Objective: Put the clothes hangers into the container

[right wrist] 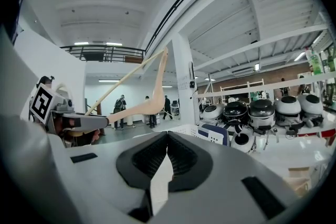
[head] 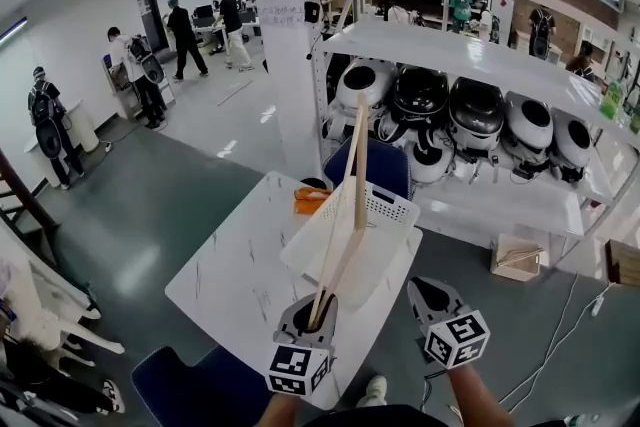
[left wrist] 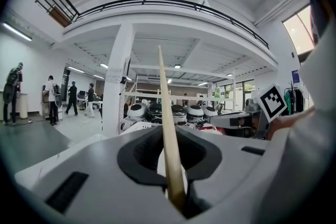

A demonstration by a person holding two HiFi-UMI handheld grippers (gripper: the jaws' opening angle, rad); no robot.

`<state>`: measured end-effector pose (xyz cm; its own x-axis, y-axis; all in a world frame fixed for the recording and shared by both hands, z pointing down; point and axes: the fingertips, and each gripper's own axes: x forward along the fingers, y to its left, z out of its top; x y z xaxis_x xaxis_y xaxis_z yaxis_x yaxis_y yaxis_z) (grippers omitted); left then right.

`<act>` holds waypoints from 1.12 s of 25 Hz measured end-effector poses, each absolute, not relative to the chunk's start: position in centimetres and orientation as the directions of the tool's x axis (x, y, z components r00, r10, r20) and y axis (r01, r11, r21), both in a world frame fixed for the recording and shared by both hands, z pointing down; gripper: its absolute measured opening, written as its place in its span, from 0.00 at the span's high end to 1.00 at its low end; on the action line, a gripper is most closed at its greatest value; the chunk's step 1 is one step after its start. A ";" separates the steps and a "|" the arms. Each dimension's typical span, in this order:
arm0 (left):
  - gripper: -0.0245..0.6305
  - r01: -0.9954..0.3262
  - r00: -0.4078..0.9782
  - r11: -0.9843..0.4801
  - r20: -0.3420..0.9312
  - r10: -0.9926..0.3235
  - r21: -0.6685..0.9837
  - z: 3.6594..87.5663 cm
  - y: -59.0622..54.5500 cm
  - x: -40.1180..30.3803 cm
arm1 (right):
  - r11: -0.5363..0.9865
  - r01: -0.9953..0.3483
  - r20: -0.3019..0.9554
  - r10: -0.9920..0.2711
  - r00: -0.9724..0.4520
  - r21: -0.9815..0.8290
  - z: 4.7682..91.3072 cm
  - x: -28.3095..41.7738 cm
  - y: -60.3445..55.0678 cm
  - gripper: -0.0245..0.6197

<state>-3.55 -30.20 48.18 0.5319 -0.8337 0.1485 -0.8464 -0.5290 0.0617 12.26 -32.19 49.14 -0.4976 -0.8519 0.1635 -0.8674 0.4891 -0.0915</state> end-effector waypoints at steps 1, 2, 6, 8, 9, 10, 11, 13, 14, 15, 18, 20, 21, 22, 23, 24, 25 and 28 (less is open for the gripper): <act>0.88 -0.847 0.531 -0.528 0.152 -0.833 0.063 48.3 -30.6 -3.4 | 0.490 -0.867 0.166 -0.851 -0.498 -0.091 49.2 12.5 -32.6 0.93; 0.88 -0.848 0.529 -0.526 0.156 -0.834 0.063 48.4 -31.0 -3.2 | 0.491 -0.866 0.169 -0.850 -0.499 -0.090 49.3 12.6 -32.9 0.93; 0.88 -0.855 0.518 -0.515 0.175 -0.838 0.062 48.9 -32.4 -2.6 | 0.498 -0.863 0.170 -0.846 -0.506 -0.088 49.2 13.3 -34.3 0.93; 0.88 -0.858 0.511 -0.510 0.187 -0.839 0.060 49.2 -33.0 -2.2 | 0.502 -0.860 0.169 -0.844 -0.510 -0.088 49.2 13.6 -35.0 0.93; 0.88 -0.859 0.509 -0.508 0.195 -0.838 0.058 49.4 -33.3 -2.1 | 0.504 -0.859 0.170 -0.842 -0.512 -0.088 49.2 13.7 -35.3 0.93; 0.88 -0.860 0.508 -0.508 0.203 -0.837 0.057 49.6 -33.5 -2.0 | 0.506 -0.858 0.171 -0.841 -0.514 -0.090 49.3 13.7 -35.5 0.93; 0.88 -0.860 0.506 -0.507 0.213 -0.836 0.056 49.9 -33.7 -1.9 | 0.509 -0.856 0.172 -0.839 -0.517 -0.091 49.4 13.7 -35.8 0.93; 0.88 -0.863 0.500 -0.502 0.236 -0.833 0.056 50.6 -34.1 -1.8 | 0.514 -0.853 0.174 -0.835 -0.523 -0.096 49.6 13.7 -36.1 0.93; 0.88 -0.865 0.496 -0.498 0.248 -0.832 0.058 51.0 -34.4 -1.7 | 0.517 -0.851 0.175 -0.832 -0.526 -0.098 49.7 13.7 -36.3 0.93; 0.88 -0.868 0.491 -0.493 0.259 -0.832 0.060 51.4 -34.6 -1.6 | 0.520 -0.848 0.176 -0.830 -0.529 -0.100 49.9 13.6 -36.5 0.93; 0.88 -0.874 0.478 -0.481 0.286 -0.830 0.064 52.3 -35.2 -1.4 | 0.529 -0.843 0.177 -0.824 -0.538 -0.103 50.1 13.6 -37.3 0.93; 0.88 -0.873 0.479 -0.483 0.303 -0.824 0.065 52.8 -35.5 -1.3 | 0.529 -0.842 0.180 -0.823 -0.539 -0.102 50.2 13.7 -37.7 0.93; 0.88 -0.872 0.480 -0.485 0.313 -0.820 0.065 53.1 -35.7 -1.2 | 0.528 -0.843 0.182 -0.823 -0.538 -0.103 50.3 13.8 -37.8 0.93; 0.88 -0.871 0.479 -0.486 0.324 -0.816 0.064 53.4 -35.8 -1.1 | 0.527 -0.844 0.182 -0.824 -0.537 -0.103 50.3 13.9 -38.0 0.93; 0.88 -0.872 0.477 -0.486 0.337 -0.812 0.065 53.7 -36.0 -1.0 | 0.526 -0.844 0.183 -0.824 -0.536 -0.104 50.2 14.1 -38.2 0.93; 0.88 -0.872 0.475 -0.484 0.352 -0.807 0.068 54.0 -36.2 -1.0 | 0.526 -0.844 0.183 -0.824 -0.536 -0.104 50.2 14.2 -38.3 0.93; 0.88 -0.873 0.473 -0.482 0.367 -0.801 0.073 54.3 -36.3 -0.9 | 0.525 -0.845 0.183 -0.825 -0.535 -0.105 50.1 14.3 -38.4 0.93; 0.88 -0.875 0.467 -0.478 0.408 -0.785 0.083 55.2 -36.5 -0.8 | 0.521 -0.847 0.188 -0.826 -0.532 -0.110 50.3 14.6 -38.8 0.93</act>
<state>-0.79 -36.50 55.20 0.4670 -0.7847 0.4075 -0.8747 -0.4777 0.0825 14.57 -38.79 50.29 -0.5321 -0.8255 0.1881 -0.8467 0.5206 -0.1102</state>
